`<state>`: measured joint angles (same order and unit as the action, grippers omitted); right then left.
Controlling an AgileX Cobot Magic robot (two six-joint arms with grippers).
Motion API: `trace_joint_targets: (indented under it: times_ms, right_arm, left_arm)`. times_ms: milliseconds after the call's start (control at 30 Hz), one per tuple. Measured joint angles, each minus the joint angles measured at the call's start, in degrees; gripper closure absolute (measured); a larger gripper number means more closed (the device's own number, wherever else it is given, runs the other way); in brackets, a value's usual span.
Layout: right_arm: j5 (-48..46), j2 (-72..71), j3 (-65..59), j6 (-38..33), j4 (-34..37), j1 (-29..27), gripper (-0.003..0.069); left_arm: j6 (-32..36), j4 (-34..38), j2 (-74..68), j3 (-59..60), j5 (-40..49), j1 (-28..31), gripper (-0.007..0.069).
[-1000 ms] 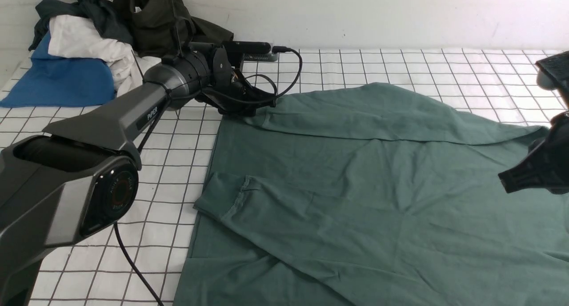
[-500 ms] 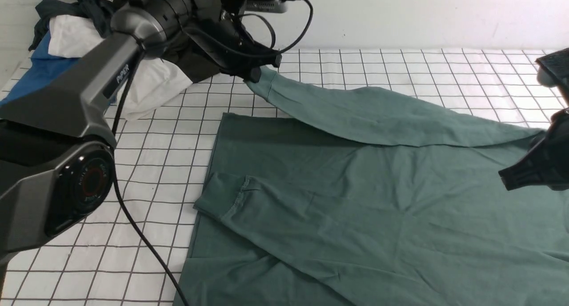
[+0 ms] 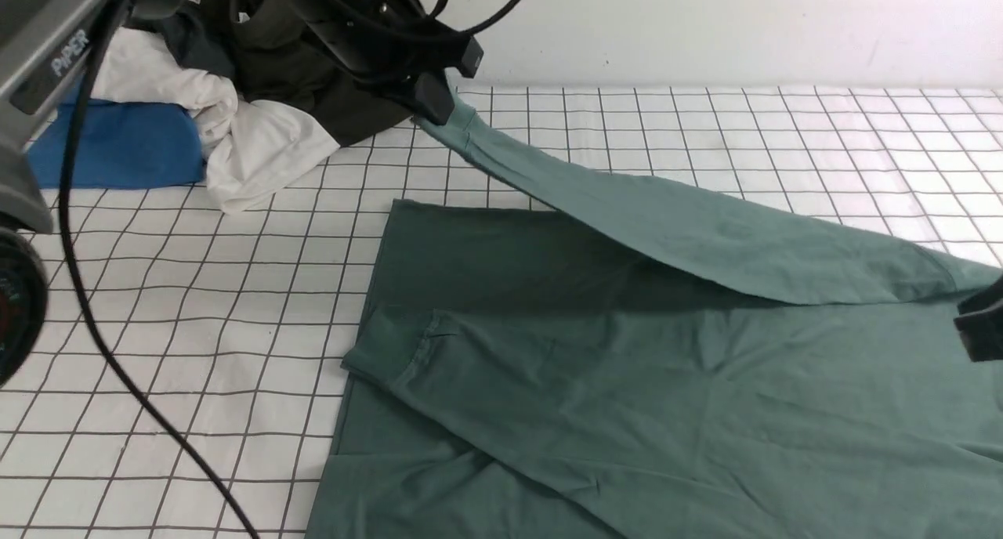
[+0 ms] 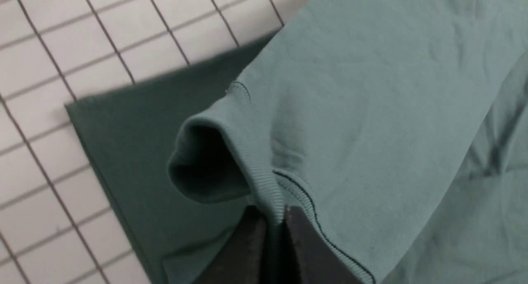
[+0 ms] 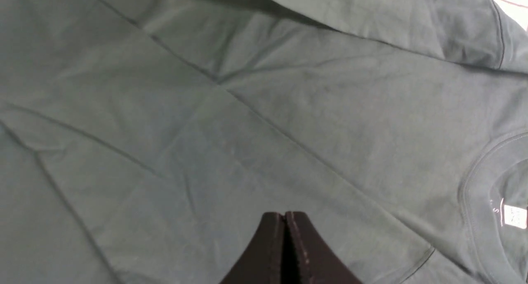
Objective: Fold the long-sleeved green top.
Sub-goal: Use the left arm to drag and drop the cuff onto the cuff closest to the left arm, then use both arms simultaneously to clamp the lower edge of the clothing fabric
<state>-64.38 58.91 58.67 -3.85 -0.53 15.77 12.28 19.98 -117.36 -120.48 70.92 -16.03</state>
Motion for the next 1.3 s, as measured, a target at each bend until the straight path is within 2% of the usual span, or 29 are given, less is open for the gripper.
trace_joint_targets:
  times_ms: [167, 267, 433, 567, 700, 800, 833, 900, 1067, 1167, 1300]
  right_arm:
    - [-1.2, -4.2, 0.1, -1.2, 2.1, 0.0, 0.0673]
    - [-1.4, -4.9, 0.1, -1.3, 2.5, 0.0, 0.0673]
    - [-1.5, -4.9, 0.1, -1.4, 3.0, 0.0, 0.0673]
    - [-1.7, -4.9, 0.1, -1.7, 3.9, 0.0, 0.0673]
    - [-4.0, -4.9, 0.1, -2.5, 4.8, 0.0, 0.0673]
    - [-5.9, -4.9, 0.1, -2.9, 5.1, 0.0, 0.0673]
    - [-7.0, -4.9, 0.1, -3.2, 5.3, 0.0, 0.0673]
    - [-7.4, -4.9, 0.1, -3.4, 5.3, 0.0, 0.0673]
    - [-7.6, -4.9, 0.1, -3.8, 5.5, 0.0, 0.0673]
    - [-7.6, -4.9, 0.1, -4.2, 6.3, 0.4, 0.0673]
    - [-7.6, -4.9, 0.1, -6.2, 8.4, 4.5, 0.0673]
  left_arm:
    - [0.8, -1.3, 9.4, 17.7, -1.1, 0.0, 0.0609]
    - [1.6, -1.6, 14.0, 29.6, -6.6, 0.0, 0.0609]
    - [3.2, -2.1, 15.3, 39.2, -11.4, 0.0, 0.0609]
    - [5.0, -2.4, 13.6, 41.9, -12.7, 0.0, 0.0608]
    - [5.2, -3.9, 11.9, 42.0, -12.9, 0.0, 0.0575]
    - [5.2, -4.7, 11.3, 42.0, -13.0, 0.0, 0.0517]
    - [5.2, -5.0, 11.1, 42.0, -12.8, 0.0, 0.0456]
    - [5.2, -5.1, 11.1, 41.9, -11.9, 0.0, 0.0384]
    - [6.5, -5.1, 13.6, 41.8, -8.7, -0.6, 0.0281]
    - [7.6, -5.5, 17.8, 41.8, -6.7, -4.0, 0.0272]
    - [9.7, -6.0, 23.7, 43.7, -3.8, -12.3, 0.0299]
